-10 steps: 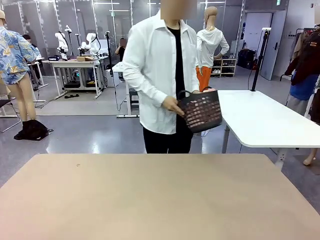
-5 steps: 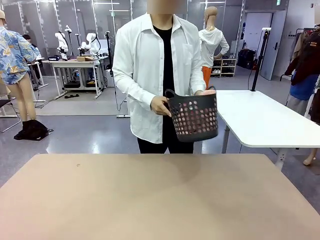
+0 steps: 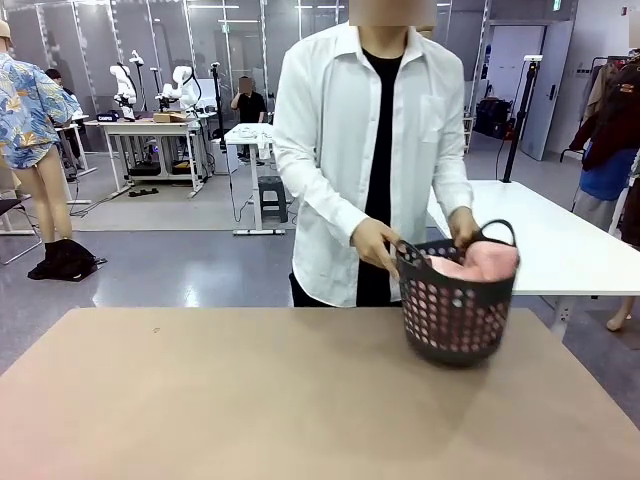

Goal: Fold the towel.
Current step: Grab the top end of the 100 cm Hotel Towel extended by the human.

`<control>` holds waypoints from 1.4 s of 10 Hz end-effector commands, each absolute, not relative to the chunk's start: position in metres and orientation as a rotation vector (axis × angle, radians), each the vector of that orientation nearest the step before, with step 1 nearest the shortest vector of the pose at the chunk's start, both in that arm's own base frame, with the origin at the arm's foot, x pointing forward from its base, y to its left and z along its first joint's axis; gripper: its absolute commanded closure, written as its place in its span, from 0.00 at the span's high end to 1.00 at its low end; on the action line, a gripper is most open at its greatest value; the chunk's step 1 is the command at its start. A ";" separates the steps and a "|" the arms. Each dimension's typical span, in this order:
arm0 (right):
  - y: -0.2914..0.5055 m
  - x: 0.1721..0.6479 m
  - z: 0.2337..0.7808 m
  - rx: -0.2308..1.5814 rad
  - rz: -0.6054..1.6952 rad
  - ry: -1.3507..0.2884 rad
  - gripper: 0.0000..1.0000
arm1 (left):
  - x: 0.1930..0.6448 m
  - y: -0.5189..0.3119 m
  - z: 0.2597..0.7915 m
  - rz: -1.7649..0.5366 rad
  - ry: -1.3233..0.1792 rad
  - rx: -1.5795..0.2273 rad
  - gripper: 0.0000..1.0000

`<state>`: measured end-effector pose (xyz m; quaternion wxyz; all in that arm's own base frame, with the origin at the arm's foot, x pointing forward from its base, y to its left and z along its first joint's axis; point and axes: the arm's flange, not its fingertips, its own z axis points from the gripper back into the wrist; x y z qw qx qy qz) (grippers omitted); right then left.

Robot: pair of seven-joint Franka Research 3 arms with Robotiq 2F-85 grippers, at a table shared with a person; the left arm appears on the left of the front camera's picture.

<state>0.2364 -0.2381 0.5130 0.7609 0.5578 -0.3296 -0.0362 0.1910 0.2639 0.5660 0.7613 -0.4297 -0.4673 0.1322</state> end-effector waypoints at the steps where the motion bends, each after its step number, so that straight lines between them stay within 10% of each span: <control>1: -0.238 0.236 0.515 1.221 -0.074 -0.729 1.00 | 0.192 0.265 0.566 0.279 -1.023 -0.949 1.00; 14: -0.238 0.236 0.515 1.221 -0.074 -0.729 1.00 | 0.192 0.265 0.566 0.279 -1.023 -0.949 1.00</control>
